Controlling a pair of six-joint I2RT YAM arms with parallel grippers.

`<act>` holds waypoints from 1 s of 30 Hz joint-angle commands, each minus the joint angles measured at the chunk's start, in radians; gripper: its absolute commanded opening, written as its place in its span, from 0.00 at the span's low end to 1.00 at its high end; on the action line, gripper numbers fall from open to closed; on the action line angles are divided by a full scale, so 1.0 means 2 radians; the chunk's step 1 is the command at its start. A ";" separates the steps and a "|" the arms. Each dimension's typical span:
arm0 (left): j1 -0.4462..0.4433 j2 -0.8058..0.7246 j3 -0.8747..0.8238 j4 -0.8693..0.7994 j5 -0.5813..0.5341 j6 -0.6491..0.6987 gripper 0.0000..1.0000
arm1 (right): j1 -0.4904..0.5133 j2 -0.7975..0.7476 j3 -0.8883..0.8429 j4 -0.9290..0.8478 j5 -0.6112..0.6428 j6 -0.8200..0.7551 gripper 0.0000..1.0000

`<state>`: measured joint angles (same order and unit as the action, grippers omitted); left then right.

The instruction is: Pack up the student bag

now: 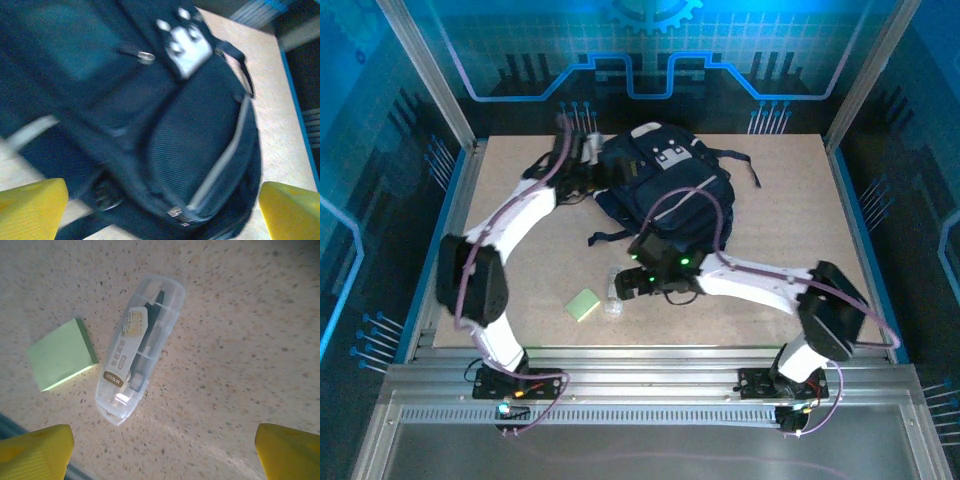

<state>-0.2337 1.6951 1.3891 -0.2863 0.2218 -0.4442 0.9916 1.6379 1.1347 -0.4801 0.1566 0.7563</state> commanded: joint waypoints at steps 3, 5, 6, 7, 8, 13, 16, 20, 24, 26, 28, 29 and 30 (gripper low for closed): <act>0.060 -0.099 -0.118 0.108 -0.017 -0.054 0.99 | 0.036 0.097 0.087 -0.042 0.066 0.003 0.95; 0.077 -0.118 -0.139 0.100 -0.023 -0.048 0.99 | 0.044 0.127 0.113 -0.047 0.067 0.000 0.95; 0.085 -0.124 -0.149 0.100 -0.023 -0.046 0.99 | 0.047 0.141 0.126 -0.051 0.069 0.001 0.95; 0.095 -0.128 -0.156 0.099 -0.022 -0.045 0.99 | 0.049 0.155 0.137 -0.057 0.073 0.005 0.95; 0.102 -0.130 -0.161 0.097 -0.020 -0.044 0.99 | 0.050 0.166 0.146 -0.060 0.076 0.006 0.95; 0.129 -0.131 -0.185 0.102 -0.011 -0.044 0.99 | 0.050 0.213 0.177 -0.076 0.091 0.025 0.90; 0.131 -0.128 -0.190 0.100 -0.011 -0.032 0.99 | 0.046 0.220 0.175 -0.072 0.089 0.025 0.86; 0.131 -0.116 -0.184 0.092 -0.003 -0.020 0.98 | 0.038 0.232 0.168 -0.063 0.064 0.026 0.75; 0.126 -0.110 -0.176 0.076 -0.009 -0.008 0.95 | 0.032 0.220 0.150 -0.044 0.056 0.021 0.58; 0.115 -0.112 -0.171 0.064 -0.024 0.006 0.90 | 0.028 0.208 0.144 -0.040 0.054 0.017 0.54; 0.093 -0.115 -0.165 0.054 -0.047 0.020 0.89 | 0.022 0.192 0.141 -0.039 0.045 0.007 0.52; 0.084 -0.114 -0.163 0.052 -0.054 0.023 0.89 | 0.018 0.181 0.138 -0.037 0.040 0.001 0.50; 0.074 -0.116 -0.161 0.051 -0.063 0.025 0.88 | 0.013 0.167 0.132 -0.032 0.034 -0.006 0.49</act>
<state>-0.0391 1.4616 1.0264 -0.1524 0.1497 -0.4519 1.0443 2.0430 1.4216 -0.5709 0.2562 0.7692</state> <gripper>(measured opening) 0.886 0.496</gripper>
